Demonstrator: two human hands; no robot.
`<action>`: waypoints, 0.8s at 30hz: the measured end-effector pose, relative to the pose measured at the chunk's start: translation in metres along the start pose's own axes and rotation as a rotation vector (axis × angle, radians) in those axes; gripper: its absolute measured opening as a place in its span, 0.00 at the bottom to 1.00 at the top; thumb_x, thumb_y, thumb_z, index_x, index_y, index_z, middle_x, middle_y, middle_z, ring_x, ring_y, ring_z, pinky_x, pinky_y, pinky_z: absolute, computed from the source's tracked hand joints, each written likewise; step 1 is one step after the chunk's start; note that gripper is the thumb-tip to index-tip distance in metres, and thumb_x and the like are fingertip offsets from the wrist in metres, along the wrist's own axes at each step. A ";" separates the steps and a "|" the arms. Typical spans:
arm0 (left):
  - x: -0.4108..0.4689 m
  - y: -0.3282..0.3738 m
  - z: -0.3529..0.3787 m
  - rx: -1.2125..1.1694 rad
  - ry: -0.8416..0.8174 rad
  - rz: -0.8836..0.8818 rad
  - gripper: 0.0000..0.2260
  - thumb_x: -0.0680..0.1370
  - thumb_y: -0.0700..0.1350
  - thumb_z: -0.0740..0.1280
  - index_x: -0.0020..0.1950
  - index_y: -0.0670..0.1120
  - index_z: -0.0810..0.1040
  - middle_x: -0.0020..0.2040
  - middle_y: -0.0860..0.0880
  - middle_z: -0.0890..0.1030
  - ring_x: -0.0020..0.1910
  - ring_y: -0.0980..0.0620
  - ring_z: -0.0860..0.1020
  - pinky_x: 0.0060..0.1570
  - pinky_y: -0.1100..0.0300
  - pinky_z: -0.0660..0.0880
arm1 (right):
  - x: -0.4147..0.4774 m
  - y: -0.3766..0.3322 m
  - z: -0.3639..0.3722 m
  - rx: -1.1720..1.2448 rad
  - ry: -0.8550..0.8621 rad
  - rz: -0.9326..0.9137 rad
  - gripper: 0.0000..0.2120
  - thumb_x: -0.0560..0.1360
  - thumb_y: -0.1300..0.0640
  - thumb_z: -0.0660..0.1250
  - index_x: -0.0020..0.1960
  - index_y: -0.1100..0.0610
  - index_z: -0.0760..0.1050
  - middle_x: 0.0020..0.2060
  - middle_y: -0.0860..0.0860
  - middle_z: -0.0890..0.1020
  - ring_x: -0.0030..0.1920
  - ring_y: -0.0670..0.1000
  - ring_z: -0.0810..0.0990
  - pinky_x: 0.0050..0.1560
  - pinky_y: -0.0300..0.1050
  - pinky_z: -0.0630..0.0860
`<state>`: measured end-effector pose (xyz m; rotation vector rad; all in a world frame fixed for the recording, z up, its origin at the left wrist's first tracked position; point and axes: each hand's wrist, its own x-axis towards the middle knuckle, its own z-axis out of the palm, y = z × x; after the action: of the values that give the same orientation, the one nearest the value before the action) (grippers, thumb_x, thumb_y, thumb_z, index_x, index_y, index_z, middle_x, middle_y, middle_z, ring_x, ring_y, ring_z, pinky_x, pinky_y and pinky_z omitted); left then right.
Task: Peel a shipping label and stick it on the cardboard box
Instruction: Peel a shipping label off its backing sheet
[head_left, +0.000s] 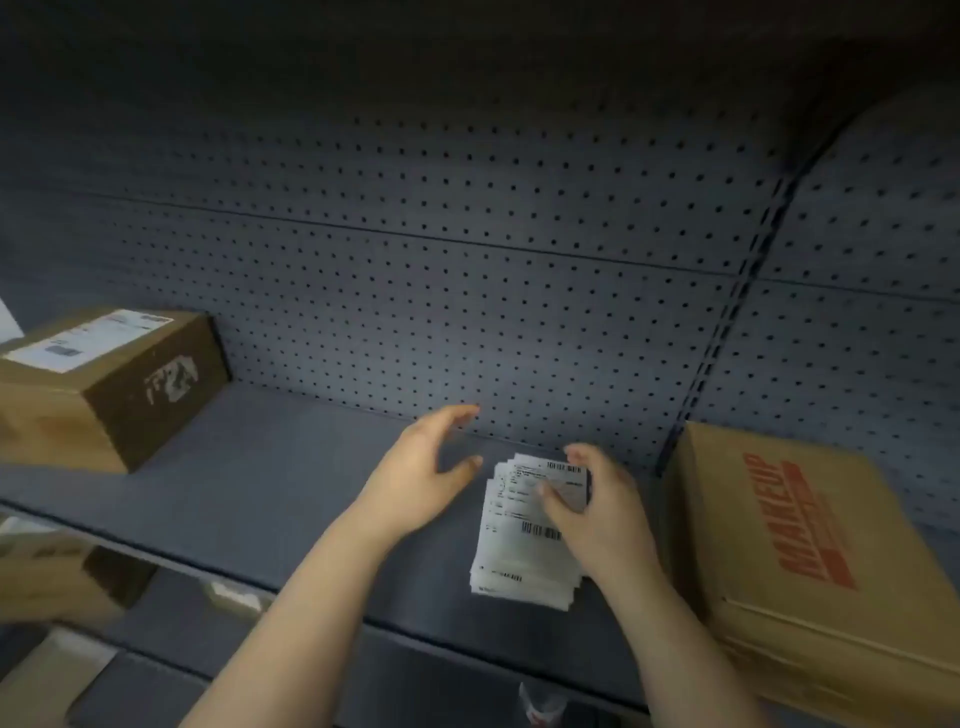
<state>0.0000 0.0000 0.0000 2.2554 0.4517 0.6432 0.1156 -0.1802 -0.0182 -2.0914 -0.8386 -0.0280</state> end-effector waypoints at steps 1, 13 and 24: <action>0.005 -0.002 0.004 -0.002 -0.020 -0.010 0.21 0.75 0.48 0.68 0.67 0.57 0.69 0.64 0.56 0.74 0.62 0.60 0.71 0.62 0.58 0.70 | 0.003 0.001 0.004 -0.003 0.008 0.010 0.23 0.72 0.48 0.70 0.65 0.51 0.70 0.60 0.48 0.76 0.64 0.48 0.68 0.58 0.39 0.65; 0.072 -0.031 0.078 0.160 -0.214 -0.190 0.12 0.77 0.42 0.64 0.60 0.45 0.79 0.55 0.42 0.82 0.54 0.45 0.79 0.54 0.57 0.76 | 0.020 0.037 0.037 -0.107 -0.035 0.170 0.21 0.70 0.48 0.72 0.60 0.48 0.71 0.54 0.46 0.73 0.59 0.49 0.72 0.56 0.46 0.74; 0.089 -0.039 0.095 0.215 -0.258 -0.263 0.04 0.74 0.49 0.68 0.48 0.53 0.78 0.49 0.49 0.78 0.42 0.52 0.79 0.36 0.60 0.75 | 0.022 0.048 0.048 -0.133 -0.054 0.150 0.27 0.66 0.48 0.75 0.62 0.49 0.71 0.59 0.48 0.73 0.64 0.49 0.68 0.61 0.44 0.71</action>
<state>0.1220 0.0167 -0.0582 2.3823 0.6992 0.1727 0.1475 -0.1525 -0.0753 -2.2843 -0.7269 0.0549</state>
